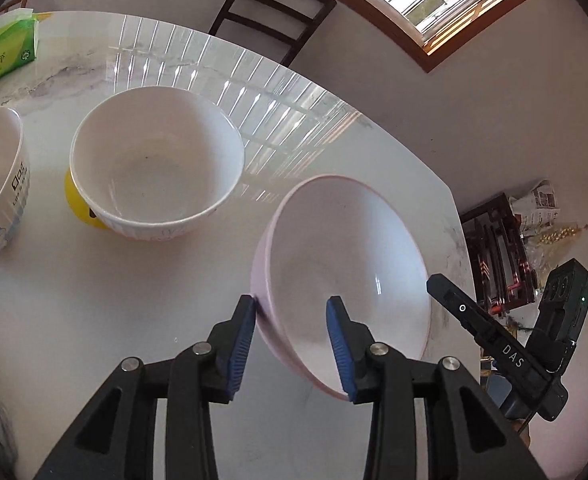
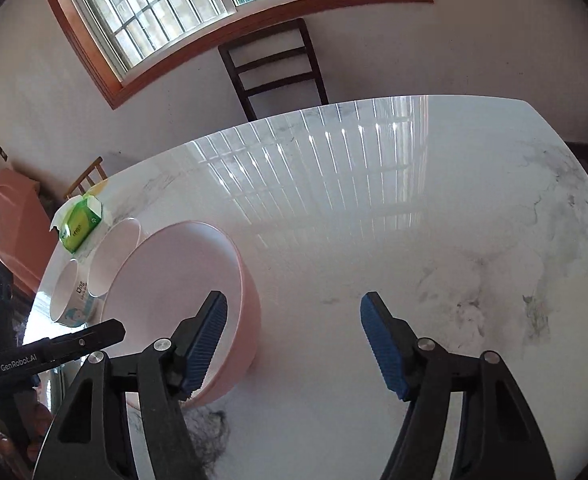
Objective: Organize plates and bowls
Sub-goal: 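Close both tools on opposite sides of the pink bowl's rim, then lift the pink bowl, set it beside the plate stack, open both tools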
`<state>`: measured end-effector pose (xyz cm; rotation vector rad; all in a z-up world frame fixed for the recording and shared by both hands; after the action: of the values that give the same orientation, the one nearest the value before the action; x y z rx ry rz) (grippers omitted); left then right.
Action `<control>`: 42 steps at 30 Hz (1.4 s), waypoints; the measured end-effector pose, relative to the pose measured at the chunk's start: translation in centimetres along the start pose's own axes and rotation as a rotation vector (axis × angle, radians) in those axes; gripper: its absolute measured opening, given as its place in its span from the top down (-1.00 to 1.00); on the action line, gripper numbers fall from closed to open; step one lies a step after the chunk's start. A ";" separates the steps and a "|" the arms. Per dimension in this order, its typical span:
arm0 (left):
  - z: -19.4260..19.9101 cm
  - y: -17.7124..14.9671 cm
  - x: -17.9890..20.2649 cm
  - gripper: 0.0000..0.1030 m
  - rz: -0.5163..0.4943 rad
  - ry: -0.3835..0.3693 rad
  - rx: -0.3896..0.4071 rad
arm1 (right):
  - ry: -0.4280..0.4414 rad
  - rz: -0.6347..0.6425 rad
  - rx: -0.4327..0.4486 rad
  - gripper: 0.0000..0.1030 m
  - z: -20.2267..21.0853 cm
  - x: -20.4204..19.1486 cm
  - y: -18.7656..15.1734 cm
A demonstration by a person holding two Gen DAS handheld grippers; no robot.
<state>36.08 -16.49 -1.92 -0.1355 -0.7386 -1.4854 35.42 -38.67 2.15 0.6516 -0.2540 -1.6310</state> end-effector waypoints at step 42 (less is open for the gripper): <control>16.1 -14.2 -11.1 0.75 -0.024 0.286 -0.085 | 0.186 0.183 -0.434 0.72 4.6 -17.4 -17.9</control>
<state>18.06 -0.53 -0.19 0.0220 -0.4477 -1.5205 18.65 -19.64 1.25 0.4278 0.1709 -1.3786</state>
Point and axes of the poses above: each gripper's, at about its wrist camera, not at the fingertips, and z roughly against the way its jaws point, x to its right, y to its top, the point moved 3 cm from there along -z, roughly the way its jaws point, and after that the axes turned 1 degree about -z, right-handed, at the moved point
